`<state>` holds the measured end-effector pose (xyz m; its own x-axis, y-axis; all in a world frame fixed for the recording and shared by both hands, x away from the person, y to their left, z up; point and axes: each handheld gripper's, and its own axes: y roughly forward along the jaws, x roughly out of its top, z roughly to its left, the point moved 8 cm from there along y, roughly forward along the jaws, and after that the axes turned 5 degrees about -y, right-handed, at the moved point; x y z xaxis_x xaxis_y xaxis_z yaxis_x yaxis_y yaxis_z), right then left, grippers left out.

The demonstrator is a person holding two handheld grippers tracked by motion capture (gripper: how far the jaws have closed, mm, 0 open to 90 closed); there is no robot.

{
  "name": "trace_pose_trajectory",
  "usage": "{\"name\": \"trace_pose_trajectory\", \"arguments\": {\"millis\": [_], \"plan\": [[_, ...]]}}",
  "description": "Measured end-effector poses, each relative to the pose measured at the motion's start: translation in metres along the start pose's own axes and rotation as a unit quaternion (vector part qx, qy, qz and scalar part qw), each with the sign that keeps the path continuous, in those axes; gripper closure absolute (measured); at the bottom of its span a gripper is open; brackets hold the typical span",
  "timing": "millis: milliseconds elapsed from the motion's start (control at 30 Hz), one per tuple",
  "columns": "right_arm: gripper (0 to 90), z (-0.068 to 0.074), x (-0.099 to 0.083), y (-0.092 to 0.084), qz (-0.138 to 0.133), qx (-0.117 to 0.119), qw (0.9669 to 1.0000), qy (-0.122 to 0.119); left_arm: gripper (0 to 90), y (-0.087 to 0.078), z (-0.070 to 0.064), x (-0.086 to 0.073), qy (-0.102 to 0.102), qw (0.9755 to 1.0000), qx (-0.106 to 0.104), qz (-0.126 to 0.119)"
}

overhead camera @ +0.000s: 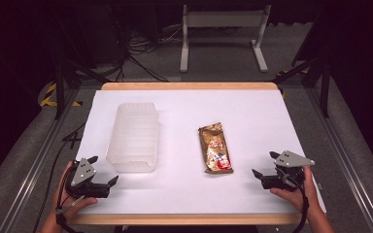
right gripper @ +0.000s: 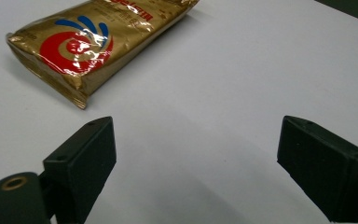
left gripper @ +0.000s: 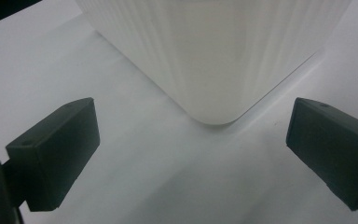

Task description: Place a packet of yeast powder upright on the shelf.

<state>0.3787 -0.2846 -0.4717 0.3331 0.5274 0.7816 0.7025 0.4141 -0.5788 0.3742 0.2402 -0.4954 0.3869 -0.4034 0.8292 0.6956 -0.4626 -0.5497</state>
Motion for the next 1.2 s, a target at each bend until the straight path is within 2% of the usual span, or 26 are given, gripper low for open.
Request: {"name": "trace_pose_trajectory", "arguments": {"millis": [67, 233, 400, 500, 567, 700, 733, 800, 900, 967, 1200], "plan": [[12.0, -0.002, -0.001, 0.002, 0.001, 0.0, 1.0, 0.005, 3.5, -0.001, 0.0, 0.0, 0.001, 1.0, 0.003, -0.001], [12.0, -0.001, 0.0, 0.007, 0.01, 0.0, 0.9999, 0.001, 3.7, -0.007, 0.001, -0.004, 0.003, 1.0, 0.008, -0.003], [12.1, 0.0, 0.008, 0.009, -0.002, 0.009, 0.9999, 0.011, 3.9, -0.009, 0.002, -0.005, -0.002, 0.9999, 0.01, -0.006], [12.5, -0.002, 0.018, 0.013, -0.01, 0.01, 0.9999, 0.008, 4.0, -0.009, 0.001, -0.006, -0.001, 0.9999, 0.015, 0.001], [13.3, -0.005, 0.029, 0.02, -0.021, 0.019, 0.9995, 0.017, 4.1, -0.008, 0.001, -0.008, 0.003, 0.9998, 0.018, 0.006], [15.2, -0.007, 0.037, 0.028, -0.025, 0.033, 0.9987, 0.03, 4.0, -0.007, 0.002, -0.009, 0.004, 0.9997, 0.02, 0.011], [16.8, -0.009, 0.044, 0.034, -0.021, 0.042, 0.9982, 0.037, 3.9, -0.008, 0.002, -0.01, 0.001, 0.9998, 0.02, 0.01], [16.9, -0.009, 0.046, 0.037, -0.019, 0.045, 0.998, 0.038, 3.9, -0.008, 0.002, -0.01, 0.0, 0.9998, 0.019, 0.01], [20.7, -0.007, 0.063, 0.049, -0.02, 0.06, 0.9973, 0.037, 3.9, -0.009, 0.001, -0.009, 0.002, 0.9998, 0.017, 0.006], [20.7, -0.006, 0.067, 0.052, -0.019, 0.065, 0.997, 0.037, 3.9, -0.009, 0.001, -0.009, 0.003, 0.9998, 0.017, 0.006], [23.4, 0.007, 0.089, 0.079, -0.007, 0.07, 0.9972, 0.027, 3.9, -0.008, 0.0, -0.01, 0.005, 0.9998, 0.015, 0.011]]}}
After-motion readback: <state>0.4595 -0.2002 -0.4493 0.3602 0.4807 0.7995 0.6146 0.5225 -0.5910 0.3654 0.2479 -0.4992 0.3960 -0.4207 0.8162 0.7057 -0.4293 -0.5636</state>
